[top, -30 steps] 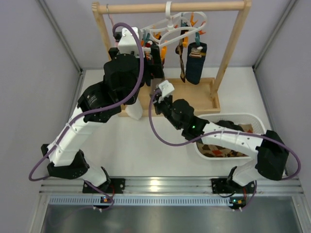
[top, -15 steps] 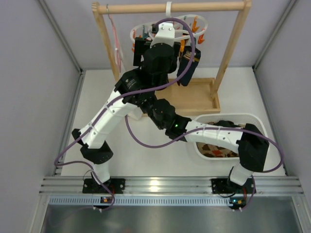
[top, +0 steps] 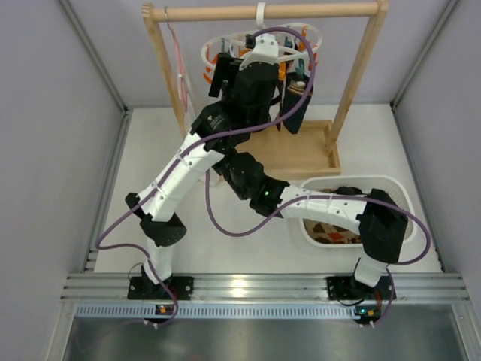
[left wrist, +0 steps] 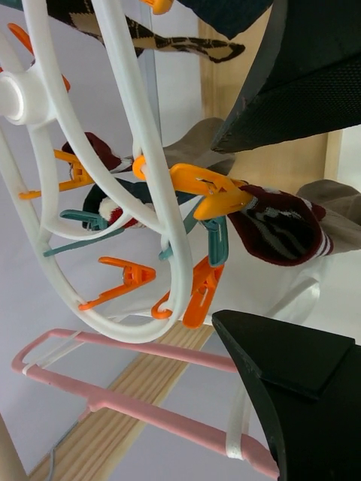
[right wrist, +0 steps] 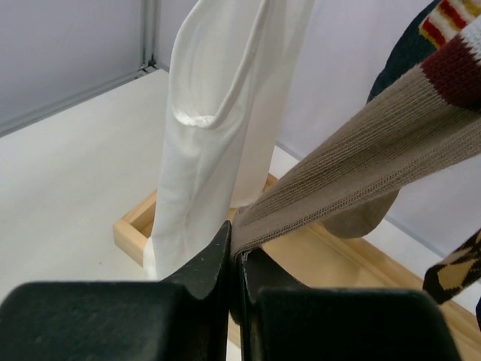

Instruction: Remove the socks clipped to the hanger

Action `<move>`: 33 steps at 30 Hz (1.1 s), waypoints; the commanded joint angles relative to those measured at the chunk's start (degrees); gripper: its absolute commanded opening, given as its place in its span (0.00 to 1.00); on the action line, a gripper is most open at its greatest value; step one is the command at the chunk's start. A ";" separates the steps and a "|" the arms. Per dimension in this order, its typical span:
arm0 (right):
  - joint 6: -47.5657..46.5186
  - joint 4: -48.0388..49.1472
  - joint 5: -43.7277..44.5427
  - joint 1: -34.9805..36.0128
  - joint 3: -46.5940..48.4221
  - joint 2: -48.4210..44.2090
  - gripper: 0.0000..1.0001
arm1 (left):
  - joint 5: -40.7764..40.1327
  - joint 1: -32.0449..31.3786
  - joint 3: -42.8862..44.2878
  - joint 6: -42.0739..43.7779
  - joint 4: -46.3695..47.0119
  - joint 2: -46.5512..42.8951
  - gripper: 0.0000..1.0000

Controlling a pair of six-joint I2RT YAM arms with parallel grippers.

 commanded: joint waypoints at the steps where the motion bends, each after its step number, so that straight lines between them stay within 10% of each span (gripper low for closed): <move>1: -3.37 -3.46 -3.41 3.51 3.76 1.80 0.00 | -2.98 -0.22 2.22 2.10 0.94 3.43 0.88; 33: -7.24 -3.38 -7.02 4.66 2.45 1.54 0.00 | -2.36 3.55 1.61 7.81 12.01 9.59 0.36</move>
